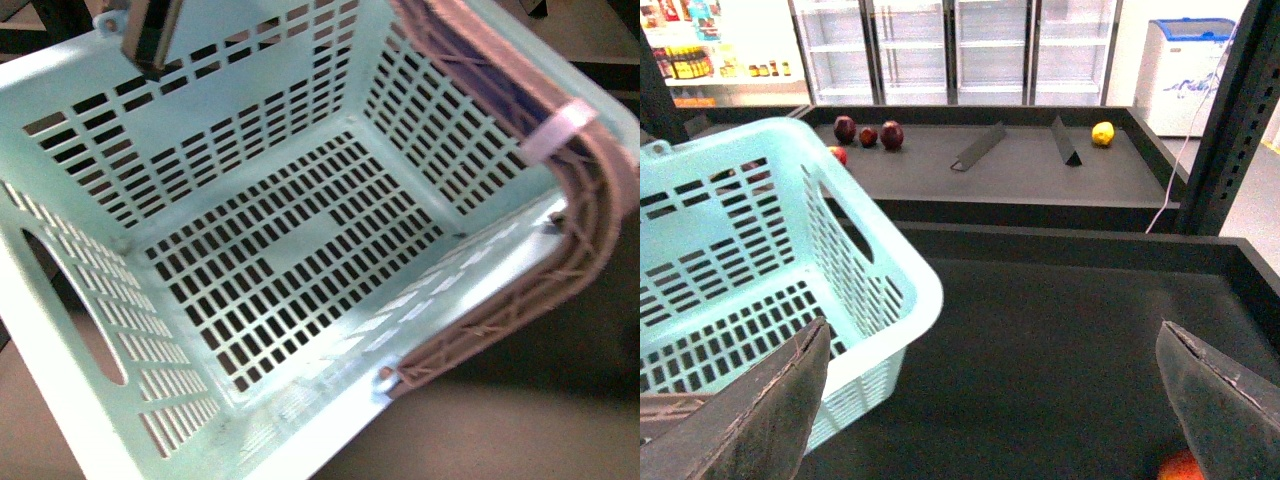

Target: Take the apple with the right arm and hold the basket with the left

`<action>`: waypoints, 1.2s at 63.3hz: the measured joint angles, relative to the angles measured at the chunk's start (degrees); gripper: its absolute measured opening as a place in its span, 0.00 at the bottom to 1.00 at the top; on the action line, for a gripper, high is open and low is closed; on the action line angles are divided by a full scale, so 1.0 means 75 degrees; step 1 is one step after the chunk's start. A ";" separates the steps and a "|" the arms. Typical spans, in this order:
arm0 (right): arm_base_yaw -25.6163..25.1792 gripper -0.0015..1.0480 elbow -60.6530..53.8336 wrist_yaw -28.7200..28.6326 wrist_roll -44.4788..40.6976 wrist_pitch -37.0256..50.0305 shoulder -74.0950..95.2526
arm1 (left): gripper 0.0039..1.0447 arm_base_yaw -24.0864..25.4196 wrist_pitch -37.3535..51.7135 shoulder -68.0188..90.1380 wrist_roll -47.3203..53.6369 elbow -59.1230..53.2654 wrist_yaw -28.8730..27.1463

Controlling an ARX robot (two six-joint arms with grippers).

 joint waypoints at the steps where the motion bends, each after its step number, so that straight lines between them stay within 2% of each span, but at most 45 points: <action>1: 0.0000 0.91 0.0000 0.0000 0.0000 0.0000 0.0000 | 0.06 -0.0076 -0.0044 0.0009 0.0012 0.0038 -0.0003; 13: 0.0000 0.91 0.0000 0.0000 -0.0003 -0.0003 0.0000 | 0.06 -0.0886 -0.0160 0.0058 0.0207 0.0187 0.0093; 37: 0.0000 0.91 0.0003 0.0006 0.0003 -0.0006 0.0003 | 0.06 -0.0944 -0.0003 0.0047 0.0303 0.0187 -0.0012; 39: 0.0178 0.91 0.0283 0.0586 0.0396 -0.0740 0.0323 | 0.06 -0.0944 -0.0003 0.0047 0.0291 0.0187 -0.0006; 40: 0.0367 0.91 0.0664 0.1230 0.0758 -0.1652 0.0851 | 0.06 -0.0947 -0.0003 0.0047 0.0297 0.0184 -0.0006; 42: 0.0446 0.91 0.1014 0.1673 0.1227 -0.2465 0.1440 | 0.06 -0.0947 -0.0003 0.0047 0.0297 0.0184 -0.0006; 46: 0.0440 0.91 0.1358 0.1880 0.1967 -0.3550 0.2200 | 0.06 -0.0950 0.0003 0.0041 0.0300 0.0184 -0.0006; 50: 0.0140 0.91 0.1358 0.1746 0.2346 -0.3777 0.2486 | 0.06 -0.0953 0.0003 0.0041 0.0297 0.0184 -0.0015; 59: -0.1046 0.91 0.1381 0.0874 0.2052 -0.2879 0.3069 | 0.06 -0.0956 0.0003 0.0032 0.0300 0.0184 -0.0006; 67: -0.2483 0.91 0.1378 0.0114 0.1189 -0.1419 0.4447 | 0.06 -0.0959 0.0003 0.0029 0.0297 0.0184 -0.0006; 76: -0.3433 0.91 0.1405 -0.0356 0.0184 0.0659 0.6863 | 0.06 -0.0959 0.0003 0.0029 0.0306 0.0184 -0.0017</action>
